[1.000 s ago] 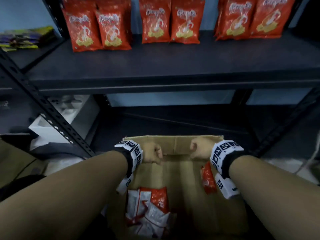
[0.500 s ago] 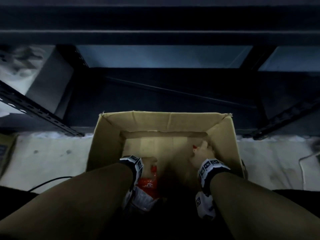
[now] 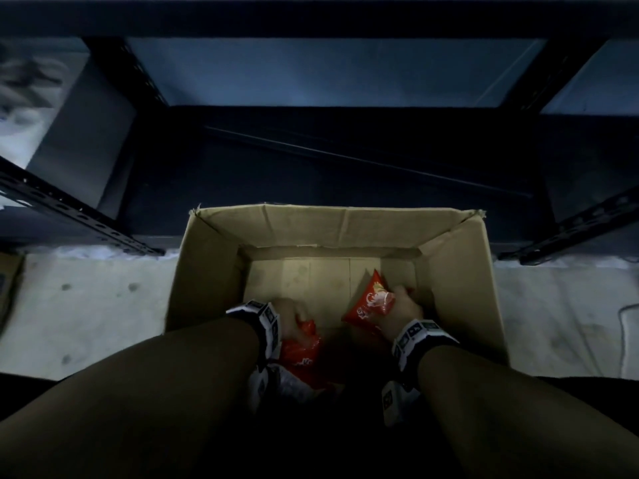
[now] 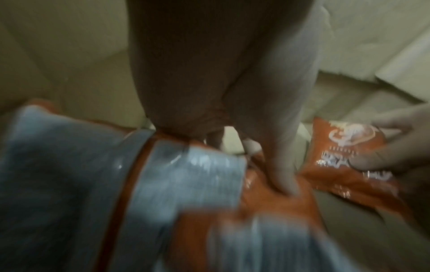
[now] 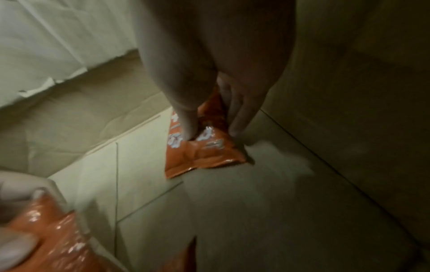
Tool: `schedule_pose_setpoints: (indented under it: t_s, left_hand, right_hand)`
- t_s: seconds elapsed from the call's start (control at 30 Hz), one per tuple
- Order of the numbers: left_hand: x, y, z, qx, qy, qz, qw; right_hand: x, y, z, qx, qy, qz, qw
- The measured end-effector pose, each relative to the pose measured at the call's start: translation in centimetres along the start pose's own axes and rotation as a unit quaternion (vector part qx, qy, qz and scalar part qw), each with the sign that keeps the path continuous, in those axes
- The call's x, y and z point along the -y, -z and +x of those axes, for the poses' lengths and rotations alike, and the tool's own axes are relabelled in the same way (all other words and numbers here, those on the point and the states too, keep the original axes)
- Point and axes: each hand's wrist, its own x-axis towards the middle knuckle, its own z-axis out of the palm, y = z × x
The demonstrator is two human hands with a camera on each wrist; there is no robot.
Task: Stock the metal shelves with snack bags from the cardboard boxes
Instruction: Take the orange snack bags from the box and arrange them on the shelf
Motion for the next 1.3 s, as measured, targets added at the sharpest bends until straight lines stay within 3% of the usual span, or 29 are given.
schedule_pose_setpoints:
  t_s: [0.07, 0.27, 0.37, 0.43, 0.6, 0.83, 1.0, 1.17, 1.3]
  left_hand:
    - [-0.3, 0.8, -0.7, 0.009, -0.010, -0.049, 0.999]
    - [-1.8, 3.1, -2.9, -0.102, -0.046, -0.075, 0.991]
    - [-3.5, 4.8, -4.7, -0.157, -0.086, -0.049, 0.983]
    - [-5.0, 6.0, -6.3, -0.158, -0.082, 0.004, 0.984]
    - [-8.0, 9.6, -11.0, -0.195, -0.085, 0.087, 0.973]
    - [-12.0, 15.8, -18.8, -0.211, -0.154, 0.152, 0.953]
    - [-13.3, 18.9, -23.7, -0.232, -0.202, 0.166, 0.937]
    - [-12.4, 18.9, -25.6, -0.228, -0.225, 0.180, 0.930]
    - [-12.5, 19.8, -27.4, -0.225, -0.240, 0.147, 0.933]
  right_hand:
    - [0.4, 0.2, -0.3, 0.002, 0.026, -0.007, 1.000]
    - [3.1, 2.2, -1.7, -0.008, 0.108, -0.059, 0.992]
    - [4.4, 3.1, -2.5, -0.013, 0.121, -0.074, 0.990]
    - [5.5, 3.9, -3.5, -0.047, 0.153, -0.121, 0.980]
    - [8.6, 7.2, -7.4, -0.055, 0.208, -0.279, 0.936]
    - [13.4, 14.5, -15.6, -0.025, 0.285, -0.413, 0.864]
    - [14.6, 17.4, -19.3, -0.060, 0.339, -0.406, 0.847]
    - [14.7, 19.5, -20.6, -0.055, 0.384, -0.325, 0.863]
    - [15.2, 21.4, -22.2, -0.054, 0.422, -0.286, 0.859]
